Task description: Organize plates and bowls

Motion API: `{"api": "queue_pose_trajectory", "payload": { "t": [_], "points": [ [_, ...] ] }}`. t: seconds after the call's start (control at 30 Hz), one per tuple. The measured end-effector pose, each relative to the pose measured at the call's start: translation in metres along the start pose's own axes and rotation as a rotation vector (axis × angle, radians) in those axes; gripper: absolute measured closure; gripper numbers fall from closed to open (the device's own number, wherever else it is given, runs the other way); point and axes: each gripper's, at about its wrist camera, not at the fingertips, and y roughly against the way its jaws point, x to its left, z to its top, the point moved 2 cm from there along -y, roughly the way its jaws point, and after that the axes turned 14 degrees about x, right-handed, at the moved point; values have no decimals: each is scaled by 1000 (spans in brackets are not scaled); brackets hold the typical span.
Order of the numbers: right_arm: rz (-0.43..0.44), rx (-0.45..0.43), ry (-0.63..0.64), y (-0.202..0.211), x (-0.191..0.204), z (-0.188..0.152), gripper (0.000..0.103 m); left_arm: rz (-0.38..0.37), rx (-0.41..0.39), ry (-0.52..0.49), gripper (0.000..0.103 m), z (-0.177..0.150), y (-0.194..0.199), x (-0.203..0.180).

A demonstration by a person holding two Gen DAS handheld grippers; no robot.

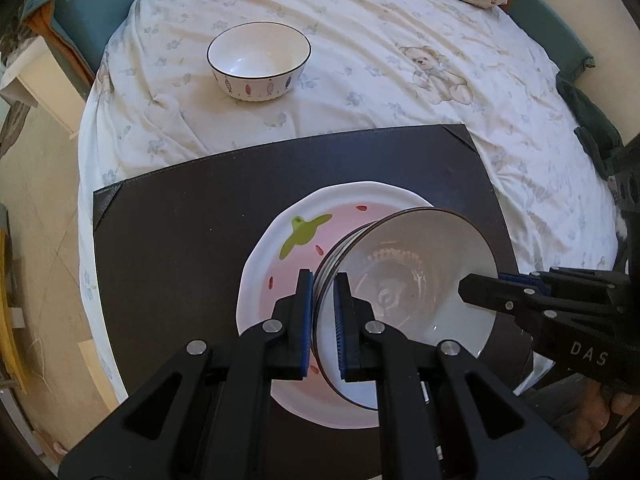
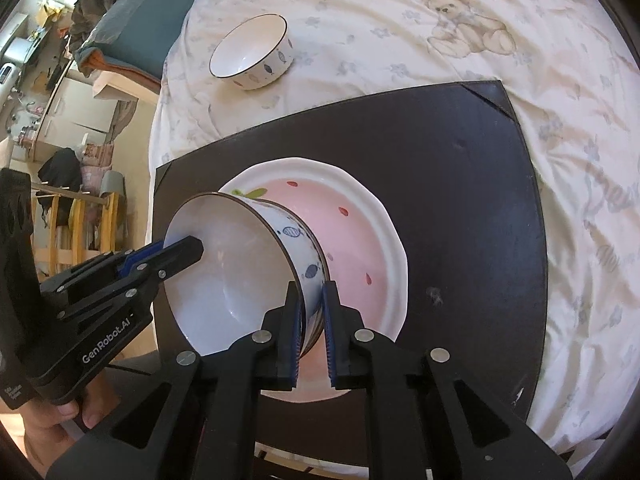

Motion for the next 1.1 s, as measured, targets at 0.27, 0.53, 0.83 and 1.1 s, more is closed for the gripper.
{"api": "queue_pose_trajectory", "payload": {
  "t": [0.27,0.53,0.83,1.1],
  "points": [
    [17,-5,4,2,-2,2,89,-57,-5,38,93,-1,6,7],
    [68,-103,27,26,-3,2,89,-120,-64,55,95,1,24,16],
    [97,-113,13,23,-2,16,89,-136,-53,49,95,12,19,14],
    [95,-97,-2,15,-6,24,90,-122,-30,39,95,14,14,12]
  ]
}}
